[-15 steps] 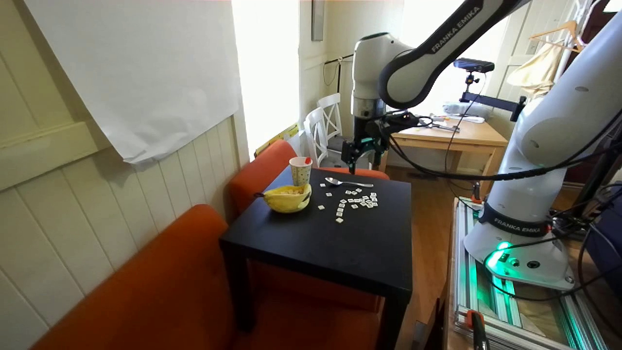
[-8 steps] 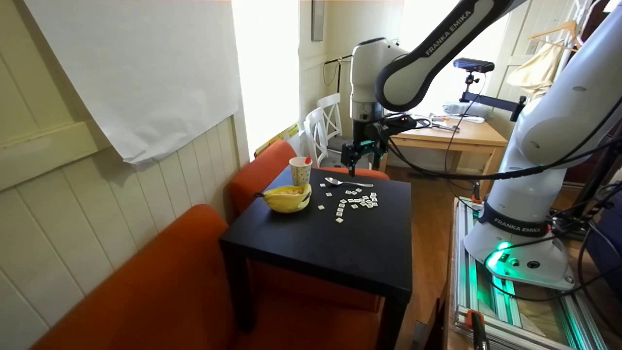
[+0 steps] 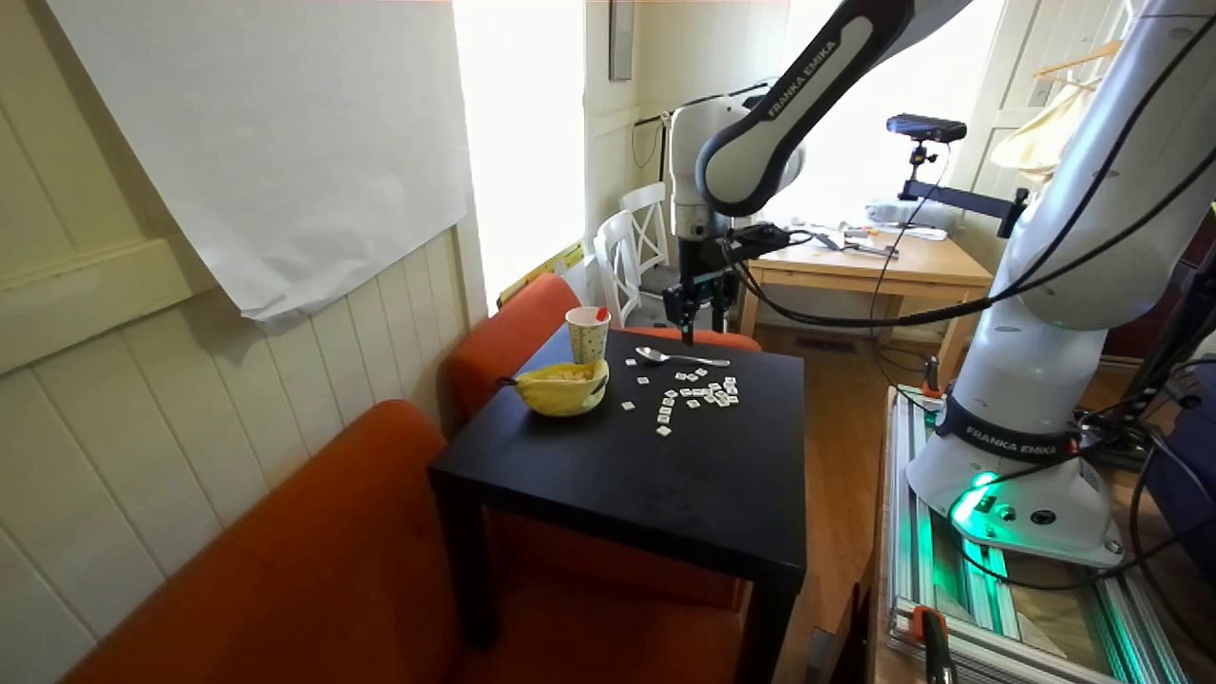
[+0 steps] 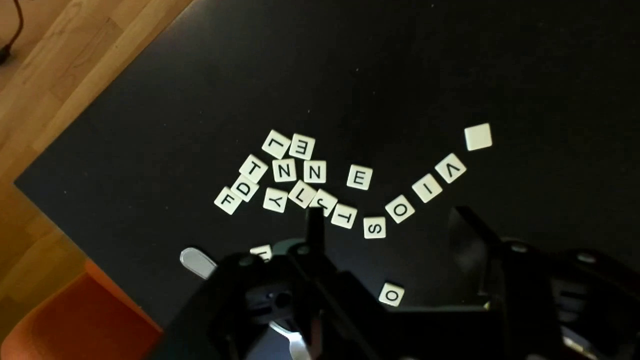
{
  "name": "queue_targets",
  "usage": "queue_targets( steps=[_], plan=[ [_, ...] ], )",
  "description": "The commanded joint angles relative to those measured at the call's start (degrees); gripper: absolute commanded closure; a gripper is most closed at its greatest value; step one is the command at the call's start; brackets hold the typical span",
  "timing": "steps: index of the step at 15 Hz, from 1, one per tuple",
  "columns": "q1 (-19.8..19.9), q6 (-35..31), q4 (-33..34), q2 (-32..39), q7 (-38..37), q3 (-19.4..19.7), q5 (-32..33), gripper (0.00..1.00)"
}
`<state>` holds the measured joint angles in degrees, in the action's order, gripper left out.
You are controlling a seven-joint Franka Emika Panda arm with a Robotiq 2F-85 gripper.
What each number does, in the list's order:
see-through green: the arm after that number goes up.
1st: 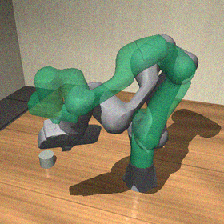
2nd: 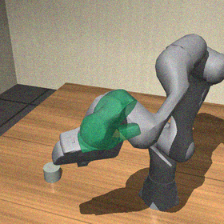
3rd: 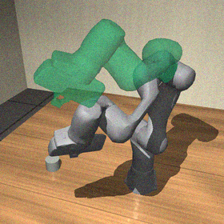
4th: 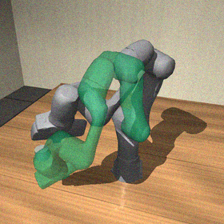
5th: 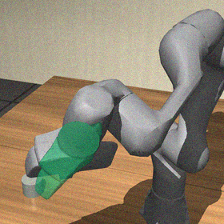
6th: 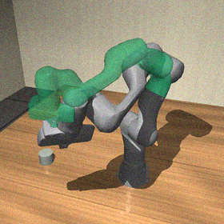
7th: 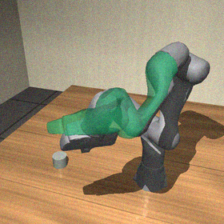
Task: Replace the tile letter s with the tile letter l
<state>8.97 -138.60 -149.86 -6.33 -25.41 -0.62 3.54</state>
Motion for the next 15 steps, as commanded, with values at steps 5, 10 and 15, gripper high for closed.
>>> queue_targets(
  steps=[5, 10, 15],
  plan=[
    [-2.6, -2.4, 8.6, 13.7, 6.2, 2.9, 0.5, 0.92],
    [-4.0, -6.8, 10.7, 19.4, 6.9, 4.3, 0.1, 1.00],
    [-4.8, -6.6, 12.6, 23.2, 8.9, 5.3, -0.5, 1.00]
  ],
)
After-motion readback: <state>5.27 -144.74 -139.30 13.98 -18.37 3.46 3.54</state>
